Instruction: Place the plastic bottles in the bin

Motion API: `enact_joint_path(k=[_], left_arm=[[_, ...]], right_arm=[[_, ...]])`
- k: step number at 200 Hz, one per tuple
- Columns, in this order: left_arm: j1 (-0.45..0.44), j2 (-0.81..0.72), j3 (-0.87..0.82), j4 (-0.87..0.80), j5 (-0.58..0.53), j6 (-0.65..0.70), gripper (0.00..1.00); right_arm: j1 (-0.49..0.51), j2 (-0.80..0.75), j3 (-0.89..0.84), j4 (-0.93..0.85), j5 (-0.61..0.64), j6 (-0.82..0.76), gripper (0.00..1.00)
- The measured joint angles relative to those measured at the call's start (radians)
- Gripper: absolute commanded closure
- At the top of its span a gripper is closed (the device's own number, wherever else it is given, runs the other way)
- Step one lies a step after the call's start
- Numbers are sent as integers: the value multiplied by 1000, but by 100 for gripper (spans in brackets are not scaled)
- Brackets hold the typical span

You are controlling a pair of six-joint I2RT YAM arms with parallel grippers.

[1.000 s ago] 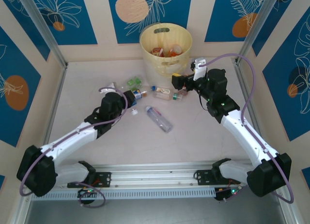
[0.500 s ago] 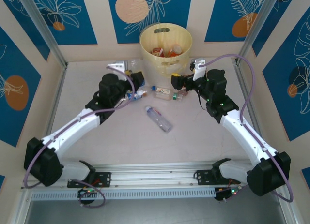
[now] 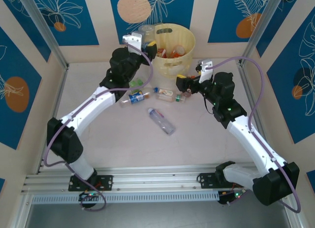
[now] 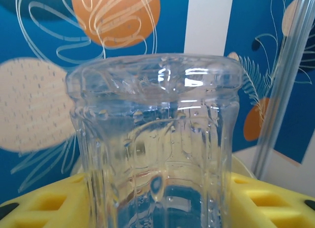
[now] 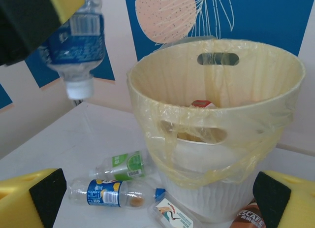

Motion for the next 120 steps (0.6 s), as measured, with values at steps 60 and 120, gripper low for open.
enact_joint_path(k=[60, 120], left_arm=[[0, 280, 364, -2, -17, 152, 49], [5, 521, 671, -198, -49, 174, 48]], right_arm=[[0, -6, -6, -15, 16, 0, 0], [0, -16, -24, -55, 52, 0, 0]])
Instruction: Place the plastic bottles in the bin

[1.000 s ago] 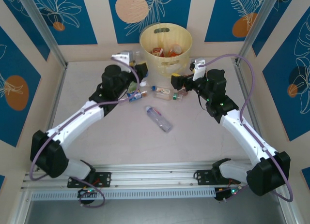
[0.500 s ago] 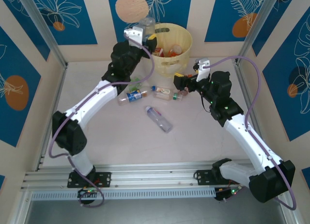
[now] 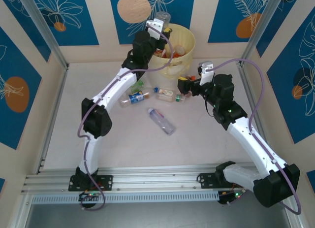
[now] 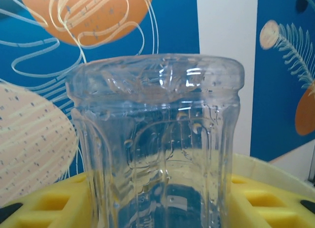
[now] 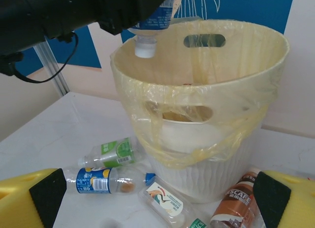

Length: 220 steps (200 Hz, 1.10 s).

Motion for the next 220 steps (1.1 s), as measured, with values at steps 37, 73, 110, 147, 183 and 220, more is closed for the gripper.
enact_joint_path(k=[37, 73, 110, 147, 183, 220], left_arm=[[6, 19, 19, -115, -15, -8, 45], [18, 19, 19, -136, -22, -3, 42], [31, 19, 18, -136, -29, 3, 25], [35, 19, 18, -136, -30, -19, 5], [35, 19, 21, -161, -29, -43, 0], [35, 19, 58, -219, -21, -79, 0]], right_arm=[[-6, -7, 0, -26, 21, -11, 0], [-9, -8, 0, -37, 37, -20, 0], [-12, -8, -2, -40, 43, -26, 0], [-17, -8, -2, -47, 43, -26, 0], [-22, 6, -2, -46, 50, -26, 0], [-38, 20, -2, -46, 52, -17, 0]])
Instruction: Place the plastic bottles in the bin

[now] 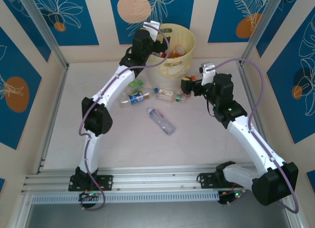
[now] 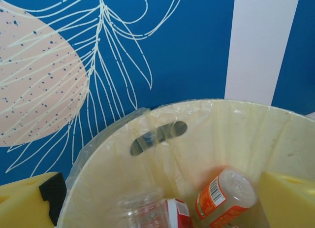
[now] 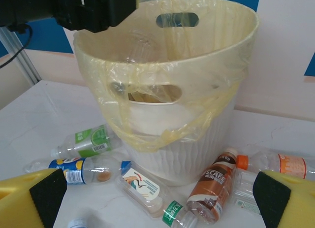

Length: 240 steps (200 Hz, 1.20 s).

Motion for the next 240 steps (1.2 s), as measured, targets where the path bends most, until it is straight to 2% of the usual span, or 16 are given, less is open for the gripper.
enact_joint_path(k=[51, 97, 125, 145, 178, 240], left_arm=[[0, -16, 75, -88, 82, -104, 0], [0, -76, 75, -181, 243, -208, 0], [0, -130, 50, -200, 389, -254, 0], [-1, -188, -29, -188, 479, -287, 0], [-1, -268, -188, -151, 547, -334, 0], [-1, -501, -591, -11, 529, -356, 0]], right_arm=[[-26, 2, 0, 0, 0, 29, 1], [-83, 17, -4, 0, 0, 90, 1], [-116, 34, -9, -2, -4, 129, 1], [-129, 45, -9, -6, -8, 144, 1], [-145, 50, -21, -8, -11, 153, 1], [-239, 138, -43, -8, -20, 163, 1]])
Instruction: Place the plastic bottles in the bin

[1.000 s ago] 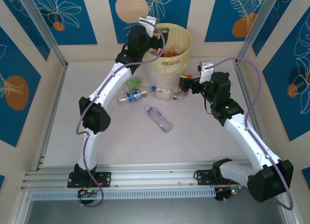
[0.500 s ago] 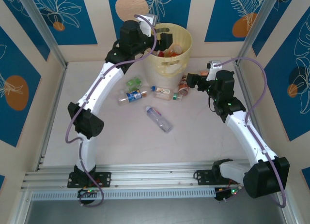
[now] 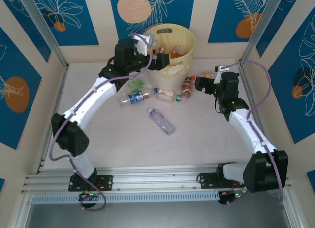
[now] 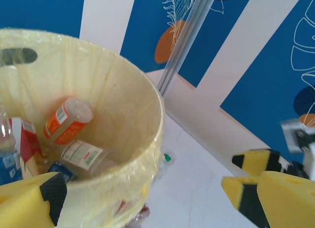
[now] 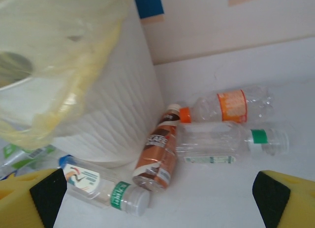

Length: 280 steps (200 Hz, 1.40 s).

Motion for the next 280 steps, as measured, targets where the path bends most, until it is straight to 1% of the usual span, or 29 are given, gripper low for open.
enact_joint_path(k=[23, 40, 52, 92, 114, 135, 168, 197, 231, 264, 280], left_arm=[[0, -124, -211, 109, -60, -4, 0], [0, -195, -337, 156, -113, -8, 0], [0, -228, -396, 169, -160, -10, 0], [6, -375, -630, 208, -383, -46, 0], [24, -443, -723, 202, -476, -69, 0], [53, -488, -782, 190, -533, -98, 0], [101, -535, -851, 173, -570, -149, 0], [137, -550, -880, 167, -582, -188, 0], [156, -550, -881, 160, -581, -214, 0], [160, -549, -881, 158, -581, -237, 0], [163, -543, -881, 157, -578, -243, 0]], right_arm=[[-42, 56, 8, -21, -53, -19, 1], [-60, 108, 32, -60, -77, -35, 1], [-69, 140, 51, -83, -87, -46, 1], [-105, 206, 103, -126, -120, -80, 1], [-137, 267, 181, -169, -154, -117, 1], [-171, 352, 292, -237, -207, -171, 0], [-188, 513, 504, -383, -254, -254, 0], [-186, 645, 657, -475, -249, -297, 0], [-180, 831, 893, -562, -205, -280, 1], [-161, 957, 1047, -573, -183, -226, 1], [-145, 1032, 1155, -577, -174, -205, 1]])
